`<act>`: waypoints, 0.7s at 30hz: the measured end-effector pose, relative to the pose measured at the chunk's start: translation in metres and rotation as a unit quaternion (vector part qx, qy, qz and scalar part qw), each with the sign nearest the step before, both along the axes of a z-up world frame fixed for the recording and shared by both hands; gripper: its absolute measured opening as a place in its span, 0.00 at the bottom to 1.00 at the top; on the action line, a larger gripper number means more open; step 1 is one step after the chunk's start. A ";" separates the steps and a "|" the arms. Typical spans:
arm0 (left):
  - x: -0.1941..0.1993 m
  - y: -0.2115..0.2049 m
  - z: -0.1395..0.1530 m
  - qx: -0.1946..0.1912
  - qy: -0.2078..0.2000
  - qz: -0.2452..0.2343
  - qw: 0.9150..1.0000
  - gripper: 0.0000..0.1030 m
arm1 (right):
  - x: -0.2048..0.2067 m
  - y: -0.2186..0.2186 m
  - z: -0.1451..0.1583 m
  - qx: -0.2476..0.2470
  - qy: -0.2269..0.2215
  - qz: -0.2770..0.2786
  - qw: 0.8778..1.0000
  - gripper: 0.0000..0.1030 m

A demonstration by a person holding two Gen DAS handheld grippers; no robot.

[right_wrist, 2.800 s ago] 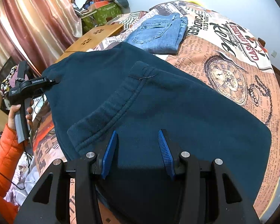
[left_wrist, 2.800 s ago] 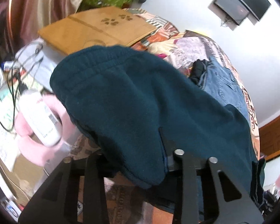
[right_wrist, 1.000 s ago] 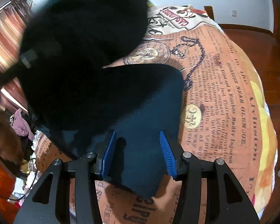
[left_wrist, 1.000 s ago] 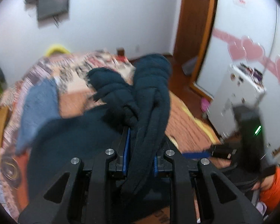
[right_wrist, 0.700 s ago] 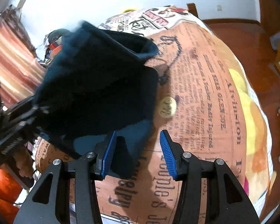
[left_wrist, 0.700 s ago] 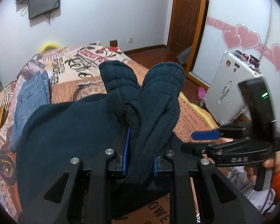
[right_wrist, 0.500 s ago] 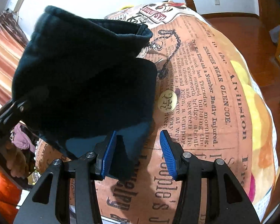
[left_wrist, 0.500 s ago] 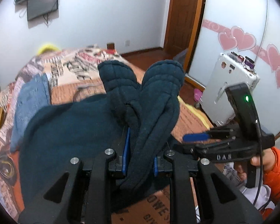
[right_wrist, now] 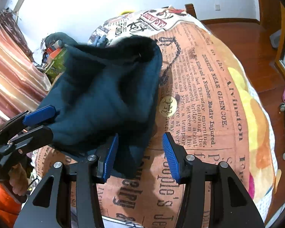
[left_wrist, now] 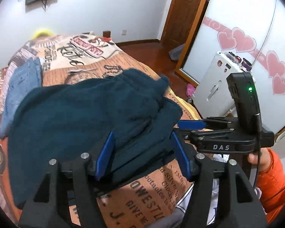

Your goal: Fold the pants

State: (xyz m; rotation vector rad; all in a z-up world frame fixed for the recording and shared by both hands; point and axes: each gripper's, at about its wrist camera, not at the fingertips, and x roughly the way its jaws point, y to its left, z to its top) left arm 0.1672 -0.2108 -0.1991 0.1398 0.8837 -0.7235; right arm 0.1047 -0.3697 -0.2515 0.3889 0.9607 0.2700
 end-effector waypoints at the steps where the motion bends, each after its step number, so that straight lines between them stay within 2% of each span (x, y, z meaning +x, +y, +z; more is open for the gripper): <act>1: -0.001 0.003 0.003 -0.002 -0.002 0.005 1.000 0.60 | -0.003 0.000 0.003 -0.003 -0.004 -0.001 1.000 0.45; 6: 0.005 0.034 0.028 -0.015 -0.038 0.046 0.998 0.61 | -0.020 -0.006 0.033 -0.010 -0.043 -0.007 0.999 0.45; 11: 0.032 0.072 0.034 0.013 -0.080 0.108 0.991 0.66 | -0.024 -0.008 0.067 -0.006 -0.088 -0.005 0.996 0.45; 14: 0.052 0.088 0.016 0.045 -0.066 0.138 0.987 0.66 | -0.010 0.000 0.079 -0.004 -0.108 0.001 0.994 0.45; 18: 0.059 0.102 -0.019 0.058 -0.008 0.141 0.988 0.66 | 0.013 0.024 0.086 -0.009 -0.122 0.022 0.992 0.45; 21: 0.044 0.104 -0.031 0.060 -0.018 0.137 0.989 0.67 | 0.029 0.038 0.083 -0.012 -0.121 0.037 0.992 0.45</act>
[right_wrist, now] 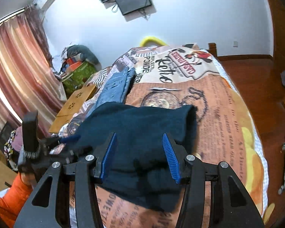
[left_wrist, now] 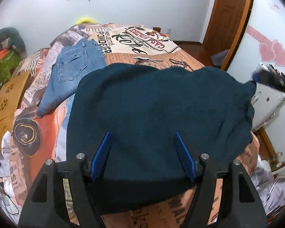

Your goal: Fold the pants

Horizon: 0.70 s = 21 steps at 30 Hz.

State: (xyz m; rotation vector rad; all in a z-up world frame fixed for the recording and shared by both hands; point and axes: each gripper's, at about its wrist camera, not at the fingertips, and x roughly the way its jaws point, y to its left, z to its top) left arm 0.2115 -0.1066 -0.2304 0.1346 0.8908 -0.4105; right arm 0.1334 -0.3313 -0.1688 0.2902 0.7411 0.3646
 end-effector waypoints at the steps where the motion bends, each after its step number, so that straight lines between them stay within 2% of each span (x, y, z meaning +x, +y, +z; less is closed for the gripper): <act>1: -0.005 0.001 0.000 0.000 -0.006 -0.001 1.000 0.67 | 0.005 0.004 0.000 -0.003 0.002 0.007 1.000 0.45; 4: -0.011 0.005 0.002 -0.011 -0.005 -0.003 1.000 0.66 | 0.017 0.016 -0.008 -0.023 0.011 0.019 0.999 0.45; 7: -0.017 0.009 0.004 -0.020 -0.003 -0.009 1.000 0.67 | 0.025 0.023 -0.025 -0.052 0.044 0.027 0.997 0.45; 11: -0.026 0.013 0.004 -0.026 -0.003 -0.016 1.000 0.68 | 0.012 0.016 -0.047 -0.066 0.077 0.034 0.994 0.45; 17: -0.026 0.014 0.004 -0.026 -0.001 -0.015 1.000 0.72 | -0.018 0.010 -0.057 -0.069 0.082 0.028 0.994 0.45; 21: -0.024 0.013 0.024 -0.016 -0.025 -0.014 0.999 0.72 | -0.022 0.010 -0.053 -0.072 0.080 0.019 0.994 0.45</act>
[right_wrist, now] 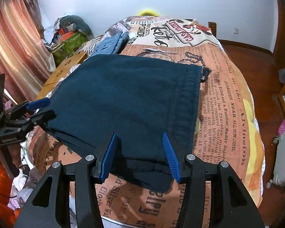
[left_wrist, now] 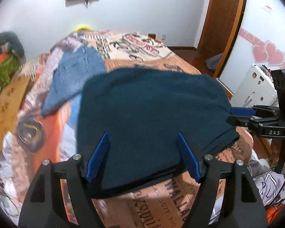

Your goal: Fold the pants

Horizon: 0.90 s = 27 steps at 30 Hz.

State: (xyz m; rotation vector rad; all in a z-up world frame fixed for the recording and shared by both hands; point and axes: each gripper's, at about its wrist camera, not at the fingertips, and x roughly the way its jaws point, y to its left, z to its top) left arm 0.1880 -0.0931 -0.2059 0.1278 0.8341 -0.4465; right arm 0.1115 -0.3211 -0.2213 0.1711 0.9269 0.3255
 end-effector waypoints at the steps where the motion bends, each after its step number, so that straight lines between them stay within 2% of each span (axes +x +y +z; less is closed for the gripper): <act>1: 0.001 0.001 0.006 0.001 -0.009 0.002 1.000 0.72 | 0.000 -0.001 0.003 0.002 0.000 -0.003 1.000 0.45; 4: 0.015 0.006 0.026 0.010 -0.039 0.018 0.999 0.73 | -0.003 -0.004 0.011 0.013 -0.004 -0.011 1.000 0.45; 8: 0.054 0.009 0.046 0.028 -0.069 0.029 0.997 0.81 | -0.013 -0.009 0.022 0.037 -0.009 -0.013 0.999 0.45; 12: 0.106 0.007 0.050 0.054 -0.072 0.025 0.996 0.82 | -0.021 -0.010 0.021 0.039 -0.002 -0.014 0.999 0.45; 15: 0.151 0.001 0.033 0.082 -0.047 0.021 0.995 0.82 | -0.023 -0.011 0.013 0.043 0.014 -0.016 0.999 0.45; 18: 0.186 -0.007 0.007 0.118 -0.021 0.021 0.993 0.82 | -0.017 -0.008 -0.008 0.049 0.048 -0.016 0.998 0.46; 20: 0.210 -0.011 -0.018 0.153 0.001 0.023 0.988 0.82 | -0.009 -0.003 -0.022 0.050 0.071 -0.012 0.996 0.47; 22: 0.227 -0.012 -0.045 0.187 0.030 0.019 0.982 0.82 | -0.003 0.000 -0.026 0.046 0.072 -0.007 0.996 0.50; 24: 0.237 -0.009 -0.069 0.193 0.079 -0.008 0.978 0.82 | 0.005 0.001 -0.025 0.042 0.070 0.000 0.997 0.50; 27: 0.230 0.000 -0.073 0.186 0.064 -0.027 0.980 0.83 | 0.022 -0.006 -0.031 0.035 0.072 0.002 0.997 0.50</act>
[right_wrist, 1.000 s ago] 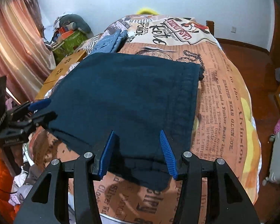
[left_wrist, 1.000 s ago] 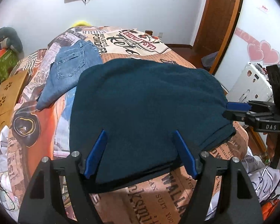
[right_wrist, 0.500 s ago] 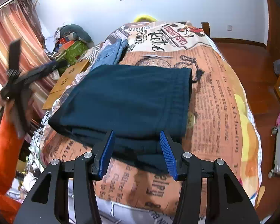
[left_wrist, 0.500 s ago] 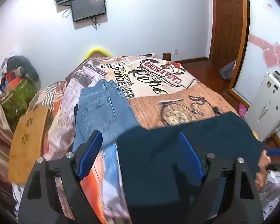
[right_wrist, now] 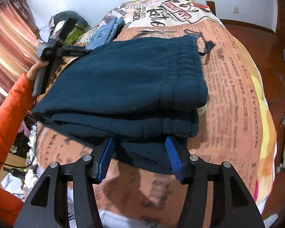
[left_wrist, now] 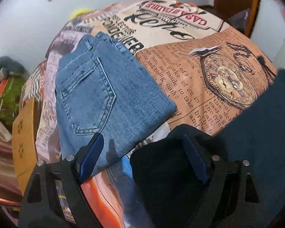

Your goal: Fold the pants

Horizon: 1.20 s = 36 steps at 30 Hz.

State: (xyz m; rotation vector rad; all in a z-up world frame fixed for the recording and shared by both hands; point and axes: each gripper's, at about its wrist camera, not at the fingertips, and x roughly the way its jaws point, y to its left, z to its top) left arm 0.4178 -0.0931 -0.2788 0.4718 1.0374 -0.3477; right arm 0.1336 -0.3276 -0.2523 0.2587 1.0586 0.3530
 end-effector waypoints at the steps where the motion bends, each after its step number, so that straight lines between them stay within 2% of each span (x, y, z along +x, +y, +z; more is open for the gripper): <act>1: -0.004 0.005 0.001 -0.002 -0.004 -0.006 1.000 0.83 | 0.006 -0.003 -0.003 -0.003 0.002 -0.001 1.000 0.50; 8: -0.028 0.040 0.000 -0.031 0.016 0.006 0.999 0.83 | 0.063 -0.019 -0.013 -0.034 -0.007 -0.013 0.999 0.50; 11: -0.047 0.052 0.003 -0.041 0.011 0.024 0.999 0.83 | 0.093 -0.019 -0.018 -0.038 -0.008 -0.016 0.999 0.50; 15: -0.072 0.060 0.009 -0.048 0.003 0.044 0.998 0.83 | 0.109 -0.019 -0.014 -0.048 -0.019 -0.020 0.998 0.50; 22: -0.117 0.059 0.022 -0.073 0.013 0.048 0.996 0.83 | 0.080 -0.041 0.000 -0.039 -0.027 -0.042 0.998 0.50; 28: -0.165 0.037 0.027 -0.084 0.009 0.030 0.996 0.83 | 0.043 -0.055 0.024 -0.026 -0.051 -0.059 0.997 0.50; 30: -0.176 0.029 0.030 -0.084 -0.001 0.027 0.996 0.83 | 0.034 -0.054 0.030 -0.022 -0.060 -0.057 0.996 0.50; 33: -0.184 0.020 0.038 -0.053 -0.035 0.037 0.997 0.82 | 0.018 -0.044 0.041 -0.019 -0.071 -0.041 0.996 0.50; 36: -0.184 0.025 0.044 -0.072 -0.029 0.048 0.996 0.82 | 0.002 -0.026 0.050 -0.016 -0.083 -0.018 0.996 0.50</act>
